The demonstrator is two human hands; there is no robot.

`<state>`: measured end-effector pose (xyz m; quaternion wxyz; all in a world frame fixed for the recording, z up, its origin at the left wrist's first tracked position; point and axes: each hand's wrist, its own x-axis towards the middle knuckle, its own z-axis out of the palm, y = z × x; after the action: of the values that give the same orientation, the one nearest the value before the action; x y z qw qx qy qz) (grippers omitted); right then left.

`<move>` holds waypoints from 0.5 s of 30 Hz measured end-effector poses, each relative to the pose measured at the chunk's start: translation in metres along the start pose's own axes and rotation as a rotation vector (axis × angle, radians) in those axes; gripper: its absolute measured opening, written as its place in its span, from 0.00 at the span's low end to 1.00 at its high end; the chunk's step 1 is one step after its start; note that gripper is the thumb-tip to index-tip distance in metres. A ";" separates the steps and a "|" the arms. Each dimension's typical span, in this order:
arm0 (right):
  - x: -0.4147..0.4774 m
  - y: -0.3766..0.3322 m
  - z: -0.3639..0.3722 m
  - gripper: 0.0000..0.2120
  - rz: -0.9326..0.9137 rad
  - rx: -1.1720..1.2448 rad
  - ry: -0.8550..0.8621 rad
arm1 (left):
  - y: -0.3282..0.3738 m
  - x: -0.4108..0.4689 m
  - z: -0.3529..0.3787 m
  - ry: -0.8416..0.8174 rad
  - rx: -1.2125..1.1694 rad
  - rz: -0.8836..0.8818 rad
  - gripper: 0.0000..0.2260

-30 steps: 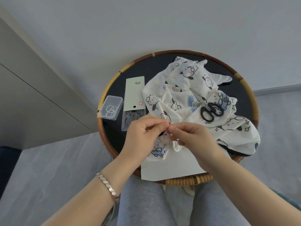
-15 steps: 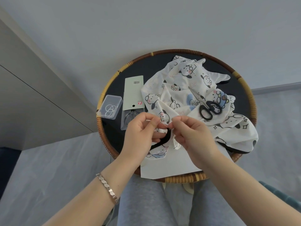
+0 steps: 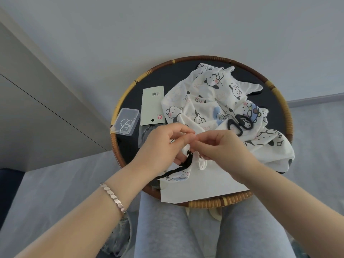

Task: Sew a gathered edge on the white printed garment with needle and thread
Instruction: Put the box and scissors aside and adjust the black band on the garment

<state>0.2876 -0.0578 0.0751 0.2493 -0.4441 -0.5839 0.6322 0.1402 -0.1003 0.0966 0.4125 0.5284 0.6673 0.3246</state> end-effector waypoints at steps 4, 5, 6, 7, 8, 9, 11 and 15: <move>-0.001 0.003 -0.002 0.03 -0.028 0.052 -0.002 | 0.002 0.002 -0.006 -0.142 -0.067 -0.124 0.06; -0.002 0.003 -0.002 0.04 -0.037 0.057 0.000 | 0.001 0.002 -0.006 -0.148 -0.084 -0.153 0.05; -0.002 0.003 -0.002 0.04 -0.045 0.058 0.005 | 0.001 0.001 -0.007 -0.141 -0.104 -0.176 0.05; -0.003 0.003 -0.002 0.05 -0.051 0.057 0.011 | 0.000 0.002 -0.007 -0.130 -0.117 -0.186 0.04; -0.003 0.003 -0.002 0.05 -0.054 0.056 0.020 | -0.001 0.001 -0.006 -0.122 -0.116 -0.183 0.04; -0.003 0.003 -0.001 0.06 -0.052 0.055 0.034 | -0.002 0.001 -0.006 -0.118 -0.101 -0.172 0.04; -0.003 0.005 0.000 0.05 -0.036 0.053 0.067 | -0.002 0.001 -0.004 -0.107 -0.074 -0.153 0.03; -0.003 0.008 0.000 0.06 0.016 0.079 0.099 | -0.002 0.001 0.001 -0.090 -0.075 -0.190 0.03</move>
<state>0.2903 -0.0620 0.0678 0.2901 -0.4695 -0.5419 0.6339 0.1400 -0.0998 0.0941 0.4904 0.4613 0.6824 0.2846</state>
